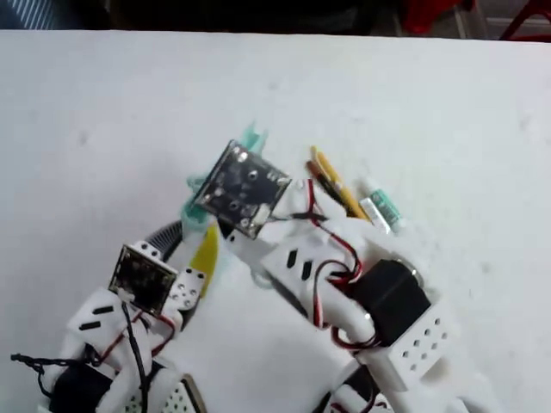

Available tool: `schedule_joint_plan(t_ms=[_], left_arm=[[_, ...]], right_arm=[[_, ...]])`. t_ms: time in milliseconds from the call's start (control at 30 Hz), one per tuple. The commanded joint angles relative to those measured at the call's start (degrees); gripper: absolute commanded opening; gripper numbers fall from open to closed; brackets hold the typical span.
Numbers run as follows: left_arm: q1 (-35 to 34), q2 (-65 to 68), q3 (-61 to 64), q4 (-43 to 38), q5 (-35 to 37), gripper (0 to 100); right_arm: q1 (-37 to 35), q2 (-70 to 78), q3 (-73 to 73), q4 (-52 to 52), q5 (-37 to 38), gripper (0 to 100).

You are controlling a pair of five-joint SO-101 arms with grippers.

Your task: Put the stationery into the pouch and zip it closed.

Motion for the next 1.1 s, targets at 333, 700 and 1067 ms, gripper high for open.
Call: schedule_joint_plan(t_ms=[333, 700, 1067], left_arm=[[0.75, 0.48, 0.35, -0.79, -0.7, 2], [0.75, 0.48, 0.35, -0.53, -0.7, 2], [0.75, 0.48, 0.35, -0.44, -0.7, 2]], right_arm=[[9.98, -0.22, -0.44, -6.46, -0.18, 1.6], [12.44, 4.79, -0.88, -8.75, 3.43, 1.5], [21.32, 8.84, -0.88, -13.41, 3.52, 1.5]])
